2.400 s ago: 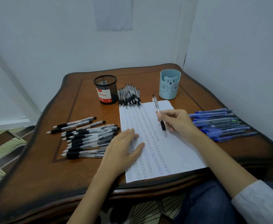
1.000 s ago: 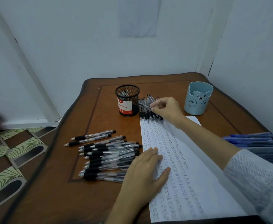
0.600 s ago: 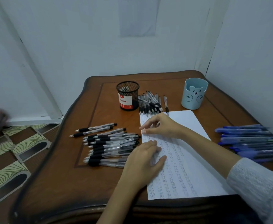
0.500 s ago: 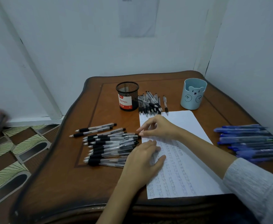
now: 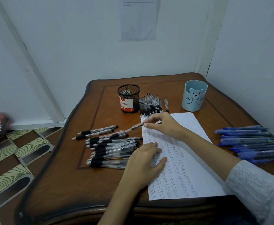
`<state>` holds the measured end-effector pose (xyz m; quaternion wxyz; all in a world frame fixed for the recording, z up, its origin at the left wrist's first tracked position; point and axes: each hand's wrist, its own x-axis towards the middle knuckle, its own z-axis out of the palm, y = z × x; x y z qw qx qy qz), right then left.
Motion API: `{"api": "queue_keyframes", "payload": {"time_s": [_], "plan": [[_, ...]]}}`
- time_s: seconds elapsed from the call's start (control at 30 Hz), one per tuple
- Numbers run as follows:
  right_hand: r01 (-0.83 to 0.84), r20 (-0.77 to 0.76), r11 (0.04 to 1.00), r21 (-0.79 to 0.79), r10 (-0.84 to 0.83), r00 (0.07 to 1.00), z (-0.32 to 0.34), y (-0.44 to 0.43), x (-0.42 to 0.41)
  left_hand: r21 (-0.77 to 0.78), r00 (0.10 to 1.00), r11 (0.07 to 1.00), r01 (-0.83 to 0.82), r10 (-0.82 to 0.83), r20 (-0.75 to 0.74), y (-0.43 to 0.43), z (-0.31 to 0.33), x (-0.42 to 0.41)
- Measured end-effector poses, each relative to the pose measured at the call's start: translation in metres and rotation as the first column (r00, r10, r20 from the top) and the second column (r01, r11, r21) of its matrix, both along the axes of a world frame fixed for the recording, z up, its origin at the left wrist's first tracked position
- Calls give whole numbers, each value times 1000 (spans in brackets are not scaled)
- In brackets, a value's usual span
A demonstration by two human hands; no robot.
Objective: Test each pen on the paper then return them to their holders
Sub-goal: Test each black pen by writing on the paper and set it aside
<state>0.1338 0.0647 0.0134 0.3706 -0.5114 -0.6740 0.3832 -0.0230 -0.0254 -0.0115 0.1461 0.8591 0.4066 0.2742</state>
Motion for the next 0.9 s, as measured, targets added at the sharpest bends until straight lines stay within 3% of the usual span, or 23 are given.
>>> {"api": "queue_keyframes", "payload": {"time_s": [0.13,0.23,0.3,0.37,0.63,0.8,0.9], "plan": [[78,-390,993,-88,-106,915,13,-5,8,-7,1000,1000,0,0,-5,0,-1,0],[17,-682,991,-133,-104,724,26,-11,14,-7,1000,1000,-3,3,-11,-1,-1,-1],[32,-782,988,-149,-137,608,32,-15,19,-7,1000,1000,-2,1,-11,-2,0,-1],[93,-805,983,-159,-184,564,36,-19,24,-8,1000,1000,1,-1,-14,-4,0,-1],[194,-751,944,-268,-331,571,33,-46,44,-28,999,1000,-5,4,-37,-6,0,0],[231,-778,912,-339,-410,475,29,-62,56,-42,998,999,-16,13,-54,-5,-2,-1],[158,-826,922,-354,-388,408,24,-66,67,-46,999,999,-18,15,-52,-6,-2,0]]}}
